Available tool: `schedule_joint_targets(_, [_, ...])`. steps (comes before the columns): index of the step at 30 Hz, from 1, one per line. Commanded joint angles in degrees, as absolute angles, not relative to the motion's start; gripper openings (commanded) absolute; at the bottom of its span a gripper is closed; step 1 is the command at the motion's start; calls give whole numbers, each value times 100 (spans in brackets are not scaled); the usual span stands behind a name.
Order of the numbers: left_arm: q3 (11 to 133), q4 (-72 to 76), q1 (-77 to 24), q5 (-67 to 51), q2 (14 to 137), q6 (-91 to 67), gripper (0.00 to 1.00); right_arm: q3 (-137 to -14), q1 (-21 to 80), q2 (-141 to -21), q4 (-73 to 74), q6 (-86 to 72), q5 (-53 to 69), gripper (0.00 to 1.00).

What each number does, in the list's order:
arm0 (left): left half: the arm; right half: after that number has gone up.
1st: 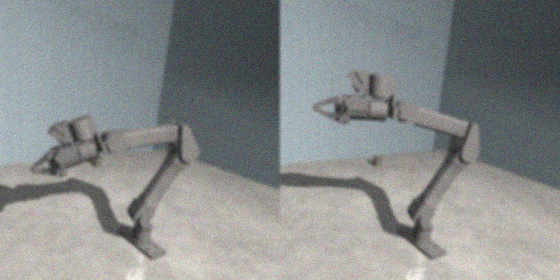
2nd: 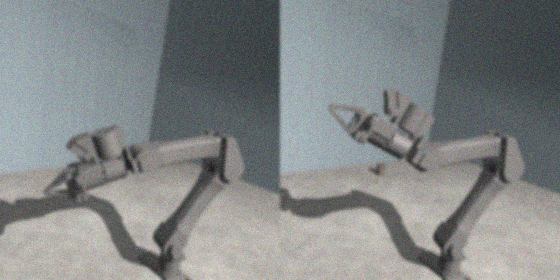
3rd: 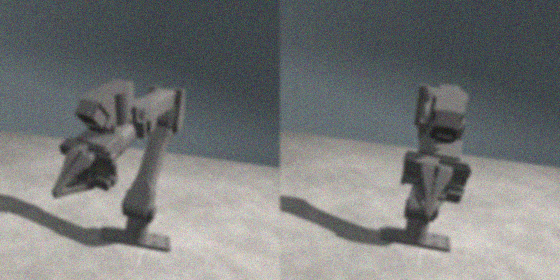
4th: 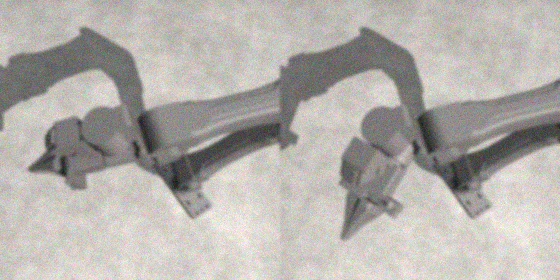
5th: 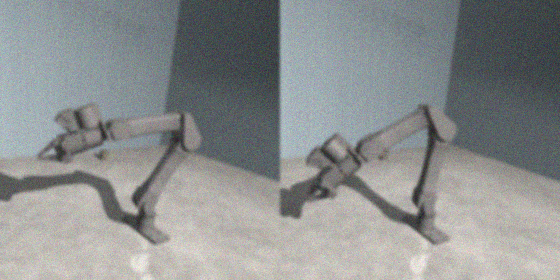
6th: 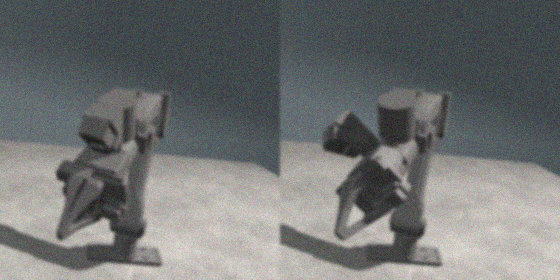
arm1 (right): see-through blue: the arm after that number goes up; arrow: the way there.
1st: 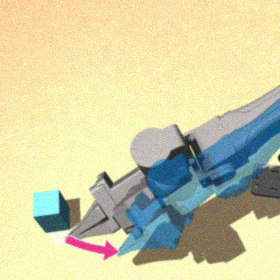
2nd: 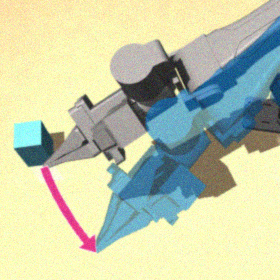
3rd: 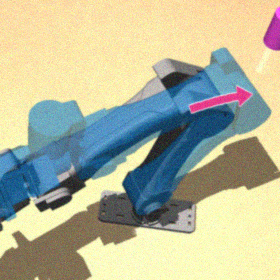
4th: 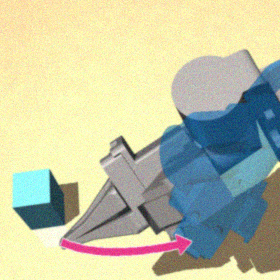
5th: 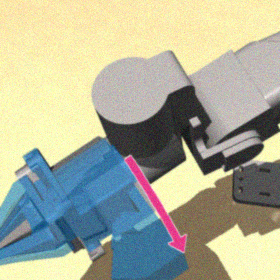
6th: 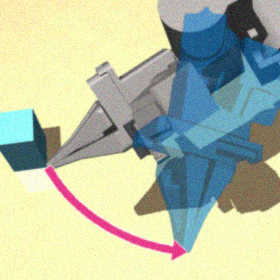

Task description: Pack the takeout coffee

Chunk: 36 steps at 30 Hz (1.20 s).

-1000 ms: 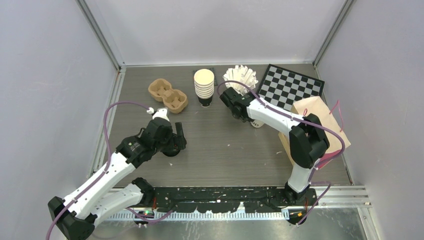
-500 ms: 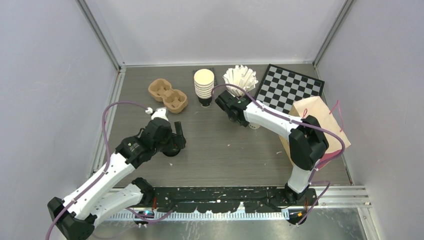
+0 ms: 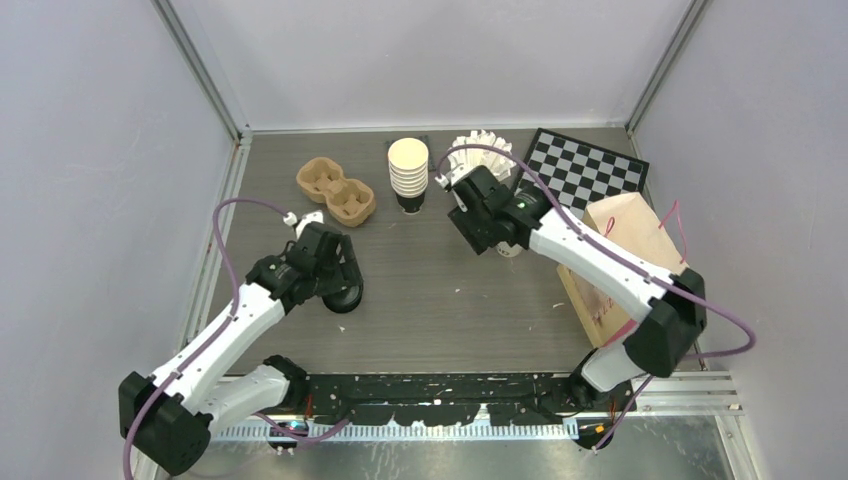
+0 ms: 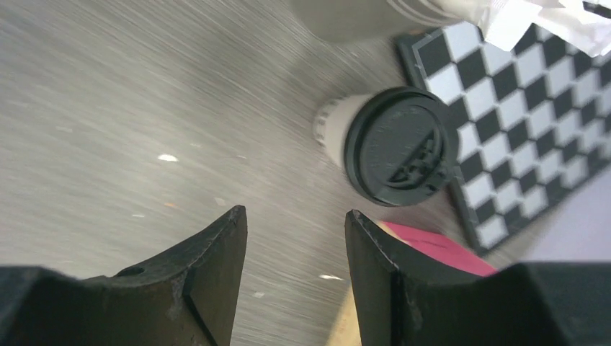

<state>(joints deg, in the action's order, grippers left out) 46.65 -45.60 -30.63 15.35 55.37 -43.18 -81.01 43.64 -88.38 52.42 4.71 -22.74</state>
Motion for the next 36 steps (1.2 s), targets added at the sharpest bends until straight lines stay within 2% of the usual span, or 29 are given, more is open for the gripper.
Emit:
schedule_joint_targets(1, [4570, -4239, -2712, 1348, 5733, -4430, 82, -7816, 4388, -7989, 4346, -787, -699, 56])
schedule_joint_targets(4, [4569, -4318, -2603, 1596, 5791, -4430, 78, -7347, 4386, -7642, 3876, -1459, -371, 55])
schedule_joint_targets(11, [4543, -4486, -2560, 2336, 5726, -4389, 71, -7055, 4387, -7407, 3927, -1908, -308, 53])
schedule_joint_targets(17, [4601, -4231, -2523, 2306, 5917, -4020, 53, -6792, 4395, -7253, 3711, -2092, -456, 53])
schedule_joint_targets(24, [4659, -4065, -2522, 1980, 6325, -3843, 44, -6894, 4388, -7122, 3346, -2266, -639, 53])
schedule_joint_targets(30, [4525, -3957, -2522, 1701, 6231, -3967, 45, -7602, 4391, -7601, 2656, -2923, -1455, 53])
schedule_joint_targets(36, [4539, -4081, -2524, 1482, 6047, -3938, 47, -8726, 4389, -8416, 2382, -2738, -2102, 52])
